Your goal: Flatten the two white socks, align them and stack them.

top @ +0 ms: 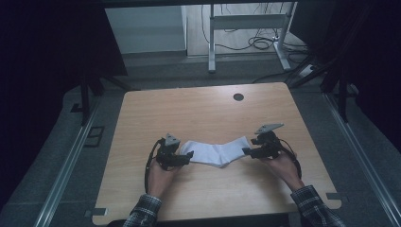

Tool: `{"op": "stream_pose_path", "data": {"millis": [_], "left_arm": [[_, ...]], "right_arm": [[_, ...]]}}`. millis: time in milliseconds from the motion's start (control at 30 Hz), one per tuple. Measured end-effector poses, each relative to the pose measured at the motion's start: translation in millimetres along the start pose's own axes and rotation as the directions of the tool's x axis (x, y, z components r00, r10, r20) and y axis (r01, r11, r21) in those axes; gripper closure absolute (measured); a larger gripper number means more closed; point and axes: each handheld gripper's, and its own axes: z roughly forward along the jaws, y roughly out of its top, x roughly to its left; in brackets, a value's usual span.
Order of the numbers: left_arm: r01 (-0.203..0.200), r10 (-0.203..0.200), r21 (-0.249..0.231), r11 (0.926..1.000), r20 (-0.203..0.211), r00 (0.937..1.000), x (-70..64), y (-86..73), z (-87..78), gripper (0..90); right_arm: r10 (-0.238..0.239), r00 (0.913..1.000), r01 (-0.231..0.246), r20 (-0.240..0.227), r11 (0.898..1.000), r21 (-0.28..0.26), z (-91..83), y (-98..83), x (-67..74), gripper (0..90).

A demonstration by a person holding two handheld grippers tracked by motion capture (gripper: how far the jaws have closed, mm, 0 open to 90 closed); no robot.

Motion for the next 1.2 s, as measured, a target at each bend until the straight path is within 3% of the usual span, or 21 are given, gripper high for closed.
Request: {"op": "stream_pose_path", "data": {"millis": [633, 1200], "left_arm": [[-0.015, 0.016, -0.022, 0.9996, 0.027, 0.9995, -6.4, -7.2, -34.4, 14.5], [-0.041, 0.041, -0.002, 0.9992, 0.019, 0.9990, -12.2, -29.7, -59.4, 13.4]], "right_arm": [[-0.028, 0.9996, 0.028, 0.001, 1.000, -0.014, -31.5, -9.6, 9.5, 21.6], [-0.047, 0.9989, 0.047, 0.008, 0.998, -0.039, -57.3, -27.8, 11.5, 14.3]]}}
